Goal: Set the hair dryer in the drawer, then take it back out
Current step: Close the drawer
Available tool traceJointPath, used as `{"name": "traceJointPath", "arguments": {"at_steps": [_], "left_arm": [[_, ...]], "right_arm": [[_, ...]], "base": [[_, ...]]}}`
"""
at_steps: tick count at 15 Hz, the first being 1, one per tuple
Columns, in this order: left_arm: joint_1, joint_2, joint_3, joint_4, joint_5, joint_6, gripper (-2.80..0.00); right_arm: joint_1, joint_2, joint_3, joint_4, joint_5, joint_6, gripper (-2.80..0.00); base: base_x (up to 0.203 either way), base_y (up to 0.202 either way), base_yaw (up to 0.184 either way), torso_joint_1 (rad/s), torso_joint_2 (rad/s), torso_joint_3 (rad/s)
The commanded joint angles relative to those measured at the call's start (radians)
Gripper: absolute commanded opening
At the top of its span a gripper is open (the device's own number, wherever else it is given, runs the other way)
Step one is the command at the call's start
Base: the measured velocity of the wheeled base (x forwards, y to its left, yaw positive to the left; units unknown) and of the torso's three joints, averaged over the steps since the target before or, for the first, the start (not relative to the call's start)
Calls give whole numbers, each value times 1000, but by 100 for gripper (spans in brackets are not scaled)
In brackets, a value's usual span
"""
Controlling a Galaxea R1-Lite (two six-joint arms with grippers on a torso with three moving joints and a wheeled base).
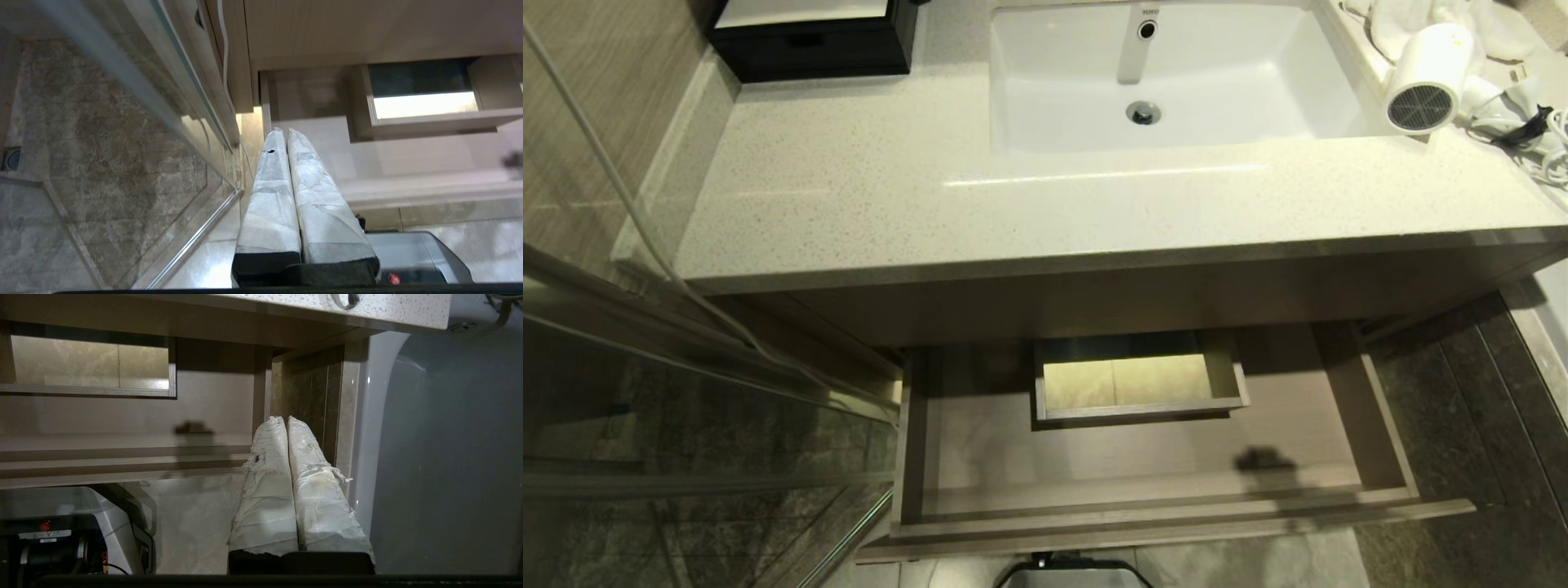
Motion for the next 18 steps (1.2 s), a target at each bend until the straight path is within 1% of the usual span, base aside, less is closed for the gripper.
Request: {"name": "traceJointPath", "arguments": {"at_steps": [1,4,6,7,9,15,18], "left_arm": [[1,0,0,0,0,-1,-280],[1,0,1,0,0,-1,-280],[1,0,2,0,0,0,-280],[1,0,2,0,0,-1,-280],[1,0,1,0,0,-1,-280],[1,0,1,0,0,-1,-280],[1,0,0,0,0,-1,-280]], "right_arm": [[12,-30,37,-28,0,-2,-280],[31,-84,118,-99,-10,-1,-280],[61,-114,153,-118,-59,6,-280],[72,-120,161,-123,-66,15,-280],[84,-135,185,-131,-67,16,-280],[84,-141,214,-158,-67,16,-280],[85,-143,227,-162,-67,52,-280]], "base": [[0,0,0,-295,59,-241],[0,0,0,-280,27,-254],[0,0,0,-261,-8,-271],[0,0,0,-251,-23,-284],[0,0,0,-240,-41,-286],[0,0,0,-207,-102,-311],[0,0,0,-233,215,-8]]}}
